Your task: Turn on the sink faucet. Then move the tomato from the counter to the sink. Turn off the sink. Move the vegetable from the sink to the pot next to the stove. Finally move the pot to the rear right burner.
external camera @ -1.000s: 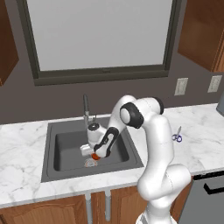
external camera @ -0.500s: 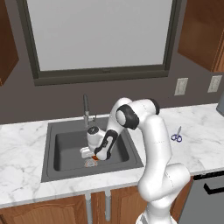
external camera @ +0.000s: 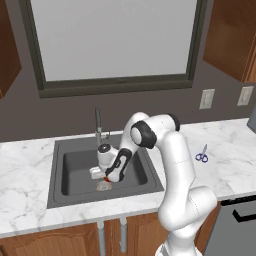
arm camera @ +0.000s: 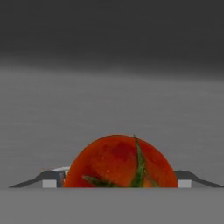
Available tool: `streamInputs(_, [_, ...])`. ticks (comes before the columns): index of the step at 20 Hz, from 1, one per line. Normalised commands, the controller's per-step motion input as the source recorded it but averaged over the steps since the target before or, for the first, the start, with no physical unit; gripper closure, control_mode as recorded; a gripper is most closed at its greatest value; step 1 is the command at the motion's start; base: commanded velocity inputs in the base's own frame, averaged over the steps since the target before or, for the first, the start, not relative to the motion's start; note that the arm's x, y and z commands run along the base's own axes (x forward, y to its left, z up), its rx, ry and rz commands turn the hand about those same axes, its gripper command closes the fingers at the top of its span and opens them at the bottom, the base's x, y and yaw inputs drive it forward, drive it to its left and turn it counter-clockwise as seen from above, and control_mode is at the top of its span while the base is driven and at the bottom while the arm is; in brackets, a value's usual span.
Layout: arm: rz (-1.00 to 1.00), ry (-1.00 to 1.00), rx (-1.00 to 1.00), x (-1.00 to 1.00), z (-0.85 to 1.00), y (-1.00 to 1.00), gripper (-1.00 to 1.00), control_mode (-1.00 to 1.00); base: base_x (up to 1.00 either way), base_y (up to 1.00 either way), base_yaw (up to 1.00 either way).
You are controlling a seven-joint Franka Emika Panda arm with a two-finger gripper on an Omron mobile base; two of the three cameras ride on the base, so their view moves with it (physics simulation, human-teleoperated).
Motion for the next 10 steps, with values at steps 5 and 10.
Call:
streamInputs(5, [0.0, 0.0, 0.0, -0.07, -0.34, 0.0, 1.0, -1.0, 0.0, 0.0, 0.0])
streamInputs(10, [0.0, -0.01, 0.01, -0.24, -0.17, 0.0, 1.0, -1.0, 0.0, 0.0, 0.0])
